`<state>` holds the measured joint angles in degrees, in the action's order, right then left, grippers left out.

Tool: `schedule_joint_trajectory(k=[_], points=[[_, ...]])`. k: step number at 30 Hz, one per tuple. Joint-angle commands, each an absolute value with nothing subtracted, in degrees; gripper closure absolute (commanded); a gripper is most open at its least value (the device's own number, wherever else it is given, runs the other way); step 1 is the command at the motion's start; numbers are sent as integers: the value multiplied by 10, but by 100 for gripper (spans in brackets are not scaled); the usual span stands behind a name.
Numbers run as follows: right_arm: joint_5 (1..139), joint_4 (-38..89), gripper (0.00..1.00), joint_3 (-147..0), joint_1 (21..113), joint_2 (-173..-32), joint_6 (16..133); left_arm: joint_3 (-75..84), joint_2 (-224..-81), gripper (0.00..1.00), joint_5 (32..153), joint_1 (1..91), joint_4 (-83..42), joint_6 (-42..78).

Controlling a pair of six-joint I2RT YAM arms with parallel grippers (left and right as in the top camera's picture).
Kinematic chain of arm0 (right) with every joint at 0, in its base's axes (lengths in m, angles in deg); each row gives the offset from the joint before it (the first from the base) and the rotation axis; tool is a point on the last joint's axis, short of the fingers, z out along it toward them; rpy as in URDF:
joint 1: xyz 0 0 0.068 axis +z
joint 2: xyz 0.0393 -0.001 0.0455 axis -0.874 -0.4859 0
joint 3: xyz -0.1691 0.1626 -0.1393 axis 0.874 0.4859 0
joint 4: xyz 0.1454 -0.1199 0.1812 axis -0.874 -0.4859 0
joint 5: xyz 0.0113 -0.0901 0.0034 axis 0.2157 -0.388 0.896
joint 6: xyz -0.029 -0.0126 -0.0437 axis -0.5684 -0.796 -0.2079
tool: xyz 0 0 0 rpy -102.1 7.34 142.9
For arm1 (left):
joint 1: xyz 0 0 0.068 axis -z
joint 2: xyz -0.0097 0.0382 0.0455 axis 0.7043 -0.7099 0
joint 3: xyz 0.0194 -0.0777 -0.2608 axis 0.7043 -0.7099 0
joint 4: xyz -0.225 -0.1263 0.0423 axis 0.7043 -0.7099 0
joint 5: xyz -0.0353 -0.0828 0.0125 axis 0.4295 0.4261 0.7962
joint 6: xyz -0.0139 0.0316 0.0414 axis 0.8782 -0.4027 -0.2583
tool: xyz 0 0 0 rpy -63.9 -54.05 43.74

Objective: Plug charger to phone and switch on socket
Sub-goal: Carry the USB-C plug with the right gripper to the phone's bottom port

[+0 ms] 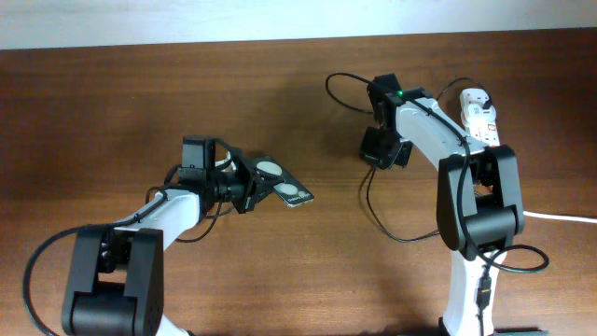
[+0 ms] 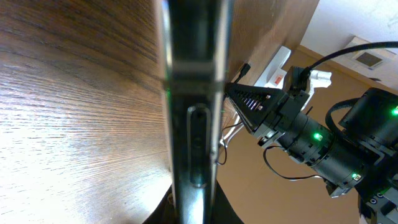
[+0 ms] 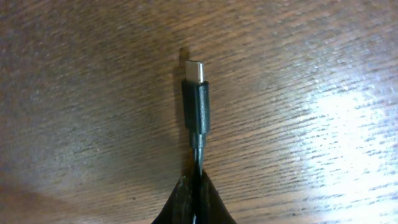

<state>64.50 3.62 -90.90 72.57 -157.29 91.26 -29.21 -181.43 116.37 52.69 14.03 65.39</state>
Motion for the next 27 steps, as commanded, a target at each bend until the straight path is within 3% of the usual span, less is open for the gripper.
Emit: schedule_joint_trajectory(k=[1,7,14,16,20,23,27], points=[[720,38,96,-878,728,-1642,791,-284,-1813,100,1176,526,143,642],[755,-46,96,-939,728,-1480,708,-284,-1813,100,1206,526,158,616],[849,-195,96,-928,729,-1180,648,-284,-1813,100,1391,526,455,596],[865,-227,96,-887,735,-1121,648,-284,-1813,100,1396,526,480,624],[887,-176,96,-750,785,-1033,659,-284,-1813,100,1403,527,510,667],[952,-102,96,-653,833,-993,688,-284,-1813,100,1428,530,601,669],[975,15,96,-602,909,-991,760,-284,-1813,100,1425,547,664,691]])
